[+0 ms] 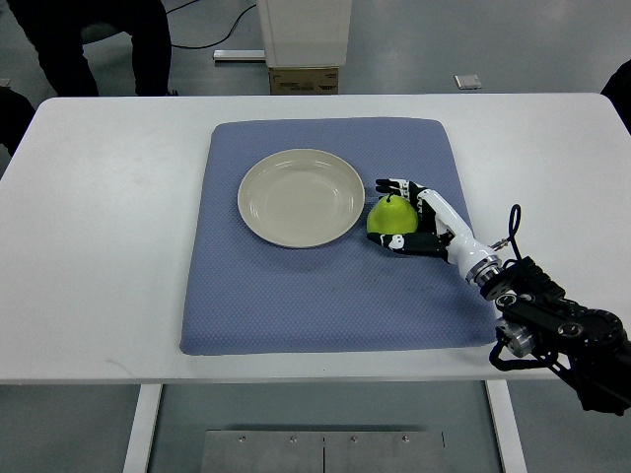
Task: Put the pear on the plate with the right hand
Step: 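Lift the pear with the right hand and carry it over the plate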
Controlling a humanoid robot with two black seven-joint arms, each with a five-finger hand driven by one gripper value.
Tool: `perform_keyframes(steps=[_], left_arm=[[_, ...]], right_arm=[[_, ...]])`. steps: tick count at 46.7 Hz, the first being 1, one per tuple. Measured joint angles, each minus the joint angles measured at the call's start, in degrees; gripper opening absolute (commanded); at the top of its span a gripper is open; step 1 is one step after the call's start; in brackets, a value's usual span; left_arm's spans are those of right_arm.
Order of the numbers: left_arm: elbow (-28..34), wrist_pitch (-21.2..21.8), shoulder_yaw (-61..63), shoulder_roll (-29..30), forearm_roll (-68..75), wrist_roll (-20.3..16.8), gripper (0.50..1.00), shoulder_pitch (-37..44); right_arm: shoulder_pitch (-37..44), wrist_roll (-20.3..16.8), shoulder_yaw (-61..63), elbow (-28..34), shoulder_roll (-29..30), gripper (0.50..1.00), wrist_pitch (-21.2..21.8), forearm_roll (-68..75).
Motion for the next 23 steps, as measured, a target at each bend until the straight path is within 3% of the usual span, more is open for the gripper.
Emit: perform_keyframes(steps=[23], left_arm=[[0.0, 0.0, 0.0, 0.0, 0.0, 0.01, 1.0, 0.01]], right_arm=[[8.77, 0.0, 0.38, -0.28, 1.44, 0.5, 0.23, 0.76]])
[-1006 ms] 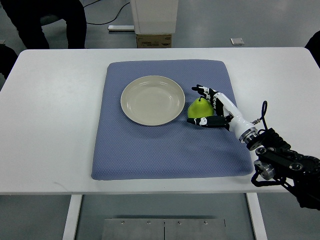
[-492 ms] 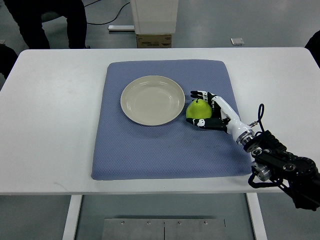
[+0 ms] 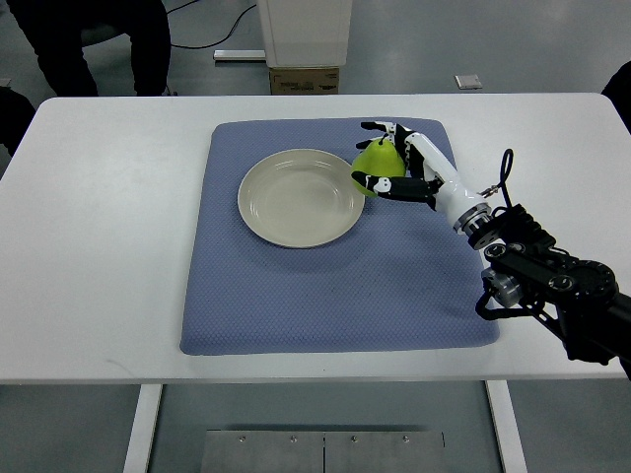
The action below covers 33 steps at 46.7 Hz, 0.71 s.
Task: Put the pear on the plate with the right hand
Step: 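Lift the pear with the right hand and carry it over the plate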
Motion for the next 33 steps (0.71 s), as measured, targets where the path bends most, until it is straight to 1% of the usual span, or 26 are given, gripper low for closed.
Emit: perform_keyframes(steps=[12, 21, 28, 33], left_arm=[[0.0, 0.0, 0.0, 0.0, 0.0, 0.0, 1.0, -0.01], [0.0, 0.0, -0.01, 0.0, 0.0, 0.01, 1.0, -0.02], [0.0, 0.0, 0.01, 0.0, 0.0, 0.01, 1.0, 0.01], [0.0, 0.0, 0.0, 0.0, 0.0, 0.01, 1.0, 0.0]], right_arm=[[5.19, 0.0, -0.52, -0.79, 4.02, 0.5, 0.19, 1.95], [7.88, 0.0, -1.68, -3.48, 8.66, 0.5, 0.31, 2.57], [8.68, -0.04, -2.82, -6.51, 8.81, 0.5, 0.36, 2.58], [8.96, -1.56, -2.88, -7.84, 8.82, 0.5, 0.37, 2.58]])
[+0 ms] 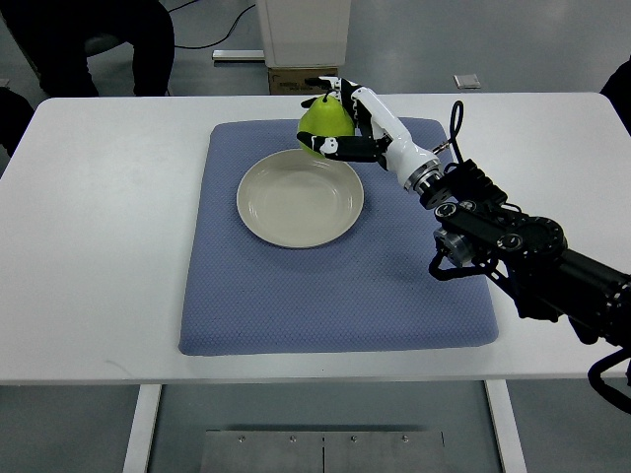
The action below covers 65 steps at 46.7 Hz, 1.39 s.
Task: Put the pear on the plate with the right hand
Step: 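Lift the pear with the right hand and carry it over the plate, then lower the pear onto the plate and open the right hand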
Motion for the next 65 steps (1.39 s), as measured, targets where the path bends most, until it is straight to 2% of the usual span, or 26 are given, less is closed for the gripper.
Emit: perform_keyframes(steps=[12, 23, 48, 51, 53, 54, 55, 59, 65], left_arm=[[0.0, 0.0, 0.0, 0.0, 0.0, 0.01, 1.0, -0.01], [0.0, 0.0, 0.0, 0.0, 0.0, 0.01, 1.0, 0.0], [0.0, 0.0, 0.0, 0.0, 0.0, -0.02, 1.0, 0.0], [0.0, 0.0, 0.0, 0.0, 0.0, -0.01, 1.0, 0.0], [0.0, 0.0, 0.0, 0.0, 0.0, -0.02, 1.0, 0.0], [0.0, 0.0, 0.0, 0.0, 0.0, -0.01, 1.0, 0.0], [0.0, 0.0, 0.0, 0.0, 0.0, -0.01, 1.0, 0.0], [0.0, 0.0, 0.0, 0.0, 0.0, -0.02, 1.0, 0.0], [0.0, 0.0, 0.0, 0.0, 0.0, -0.01, 1.0, 0.0]], right_arm=[[-0.1, -2.28, -1.86, -0.57, 0.0, 0.5, 0.24, 0.02], [-1.98, -3.31, -3.82, -0.08, 0.0, 0.5, 2.52, 0.42], [-4.18, -5.13, -5.27, 0.04, 0.0, 0.504, 2.49, 1.46], [-4.18, -5.14, -5.28, 0.06, 0.0, 0.681, 2.48, 2.06], [-4.18, -5.07, -5.27, 0.13, 0.0, 0.823, 2.45, 2.52], [-4.18, -5.0, -5.27, 0.2, 0.0, 0.878, 2.4, 2.74], [-4.18, -4.94, -5.26, 0.24, 0.0, 0.907, 2.3, 2.94], [-4.17, -4.63, -5.14, 0.41, 0.0, 0.981, 1.95, 3.82], [-4.12, -4.55, -5.1, 0.61, 0.0, 0.993, 1.93, 4.21]])
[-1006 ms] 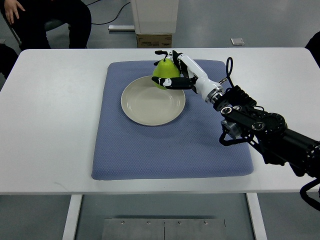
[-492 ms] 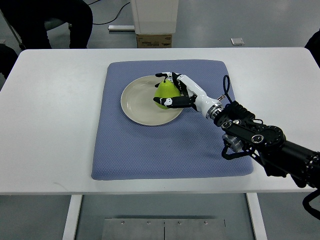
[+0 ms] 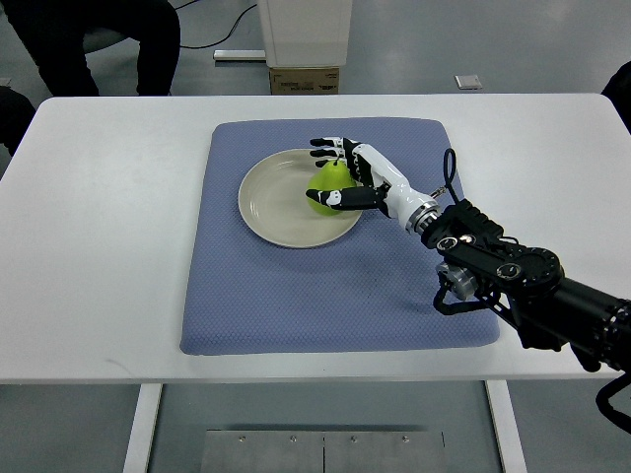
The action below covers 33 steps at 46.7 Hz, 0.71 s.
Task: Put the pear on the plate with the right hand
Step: 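Lower the pear onto the plate and open the right hand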
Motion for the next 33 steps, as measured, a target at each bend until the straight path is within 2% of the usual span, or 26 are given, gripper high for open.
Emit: perform_keyframes(steps=[33], left_arm=[[0.0, 0.0, 0.0, 0.0, 0.0, 0.0, 1.0, 0.0]], right_arm=[[0.27, 0.67, 0.35, 0.09, 0.0, 0.998, -0.05, 0.0]])
